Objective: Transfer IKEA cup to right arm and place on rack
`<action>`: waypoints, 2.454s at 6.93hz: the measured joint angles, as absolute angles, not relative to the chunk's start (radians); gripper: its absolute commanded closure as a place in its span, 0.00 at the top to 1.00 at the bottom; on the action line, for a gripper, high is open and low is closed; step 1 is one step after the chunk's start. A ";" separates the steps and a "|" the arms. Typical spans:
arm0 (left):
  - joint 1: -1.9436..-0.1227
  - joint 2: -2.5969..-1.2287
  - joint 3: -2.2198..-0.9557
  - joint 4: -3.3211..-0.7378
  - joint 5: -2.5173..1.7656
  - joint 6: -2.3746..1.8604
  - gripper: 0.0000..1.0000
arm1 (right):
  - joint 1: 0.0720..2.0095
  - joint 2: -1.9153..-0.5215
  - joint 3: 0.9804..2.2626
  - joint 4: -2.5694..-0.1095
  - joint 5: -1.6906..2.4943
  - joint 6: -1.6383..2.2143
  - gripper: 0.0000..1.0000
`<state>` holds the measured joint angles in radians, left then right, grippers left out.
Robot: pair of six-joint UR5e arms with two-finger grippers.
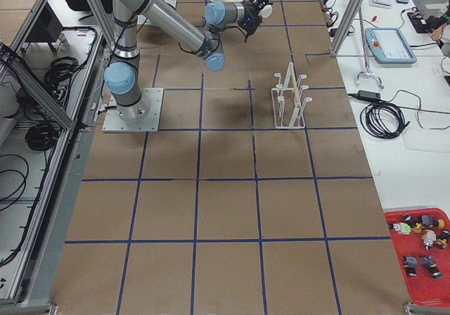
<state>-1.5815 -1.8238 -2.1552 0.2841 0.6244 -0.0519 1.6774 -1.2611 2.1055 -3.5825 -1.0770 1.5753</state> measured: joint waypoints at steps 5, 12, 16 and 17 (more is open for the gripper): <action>-1.582 -1.824 -2.155 0.284 0.625 -0.059 0.00 | 1.716 -1.236 2.090 -3.580 -1.076 1.574 0.99; -1.582 -1.822 -2.155 0.285 0.627 -0.080 0.00 | 1.735 -1.203 2.049 -3.565 -1.071 1.572 1.00; -1.582 -1.822 -2.155 0.285 0.628 -0.082 0.00 | 1.733 -1.203 2.049 -3.557 -1.070 1.568 0.72; -1.582 -1.821 -2.155 0.285 0.628 -0.083 0.00 | 1.733 -1.204 2.049 -3.556 -1.067 1.571 0.63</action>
